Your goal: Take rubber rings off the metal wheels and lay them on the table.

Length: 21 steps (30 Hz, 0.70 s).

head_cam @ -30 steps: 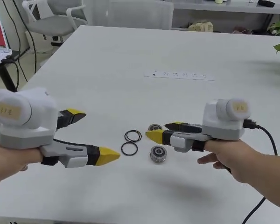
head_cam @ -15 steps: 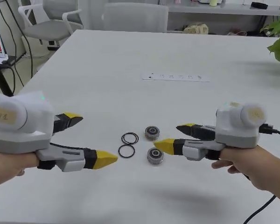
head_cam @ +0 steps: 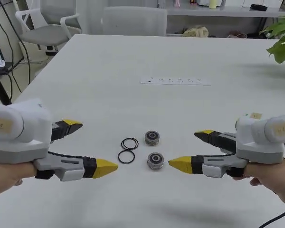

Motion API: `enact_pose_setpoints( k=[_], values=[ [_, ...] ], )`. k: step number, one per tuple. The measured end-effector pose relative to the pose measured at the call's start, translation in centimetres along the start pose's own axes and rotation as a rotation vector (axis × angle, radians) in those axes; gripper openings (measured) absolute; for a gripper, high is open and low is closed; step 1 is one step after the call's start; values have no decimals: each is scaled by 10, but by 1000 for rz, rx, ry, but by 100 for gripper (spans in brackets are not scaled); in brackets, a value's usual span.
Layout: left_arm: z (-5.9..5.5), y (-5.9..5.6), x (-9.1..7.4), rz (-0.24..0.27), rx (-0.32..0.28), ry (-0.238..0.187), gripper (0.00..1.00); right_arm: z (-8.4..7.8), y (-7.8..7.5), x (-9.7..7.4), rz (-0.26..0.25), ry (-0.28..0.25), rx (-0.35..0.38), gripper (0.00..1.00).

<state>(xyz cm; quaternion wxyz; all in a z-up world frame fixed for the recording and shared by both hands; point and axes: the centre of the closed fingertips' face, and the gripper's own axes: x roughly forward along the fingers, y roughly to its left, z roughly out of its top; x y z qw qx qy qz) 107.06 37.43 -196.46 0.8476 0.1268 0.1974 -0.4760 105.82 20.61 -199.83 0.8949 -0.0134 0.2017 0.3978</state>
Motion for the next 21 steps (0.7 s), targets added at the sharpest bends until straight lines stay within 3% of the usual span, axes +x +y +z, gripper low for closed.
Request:
enact_pose_setpoints(
  k=[6, 15, 21],
  values=[
    [-2, -3, -2, -6, 15, 2, 85, -6, 7, -10, 0, 22, -60, 87],
    [-4, -7, -5, -11, 13, -4, 87, -9, 12, -22, -7, 32, -87, 99],
    [-5, -12, -9, -18, 31, -5, 88, -11, 14, -30, -14, 43, -112, 99]
  ],
)
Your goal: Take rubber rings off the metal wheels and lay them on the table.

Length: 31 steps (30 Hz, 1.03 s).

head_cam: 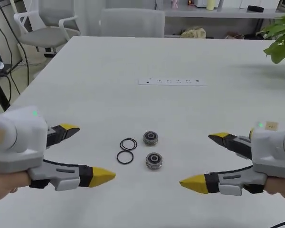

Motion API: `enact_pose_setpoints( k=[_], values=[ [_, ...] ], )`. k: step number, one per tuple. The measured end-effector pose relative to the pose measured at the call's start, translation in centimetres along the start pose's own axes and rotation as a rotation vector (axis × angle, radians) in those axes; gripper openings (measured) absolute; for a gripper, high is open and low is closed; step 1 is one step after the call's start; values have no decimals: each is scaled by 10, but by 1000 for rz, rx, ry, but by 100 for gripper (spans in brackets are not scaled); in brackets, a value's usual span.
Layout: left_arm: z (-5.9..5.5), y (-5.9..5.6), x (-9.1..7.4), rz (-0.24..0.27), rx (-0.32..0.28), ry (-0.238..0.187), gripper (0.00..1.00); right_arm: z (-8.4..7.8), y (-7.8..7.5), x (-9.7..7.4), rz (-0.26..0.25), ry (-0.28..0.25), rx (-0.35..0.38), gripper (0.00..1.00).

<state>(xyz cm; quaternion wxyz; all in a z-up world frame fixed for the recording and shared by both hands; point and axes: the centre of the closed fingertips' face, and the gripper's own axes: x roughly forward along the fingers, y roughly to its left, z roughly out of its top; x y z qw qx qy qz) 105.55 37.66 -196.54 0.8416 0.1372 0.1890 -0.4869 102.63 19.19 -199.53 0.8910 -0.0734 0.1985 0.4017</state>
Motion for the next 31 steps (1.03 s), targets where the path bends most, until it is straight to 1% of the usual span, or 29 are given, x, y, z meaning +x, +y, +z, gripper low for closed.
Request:
enact_pose_setpoints(
  k=[6, 12, 21, 31],
  values=[
    [0, -5, -1, -10, 2, -5, 91, -3, 1, -5, -4, 14, -9, 99],
    [-3, -9, -2, -18, 14, 3, 94, -3, 2, -7, -5, 17, -17, 99],
    [-5, -9, -4, -24, 12, 10, 95, -5, 1, -8, -7, 27, -40, 99],
    [-6, -9, -4, -26, 13, 17, 95, -7, -2, -9, -10, 33, -45, 99]
  ],
)
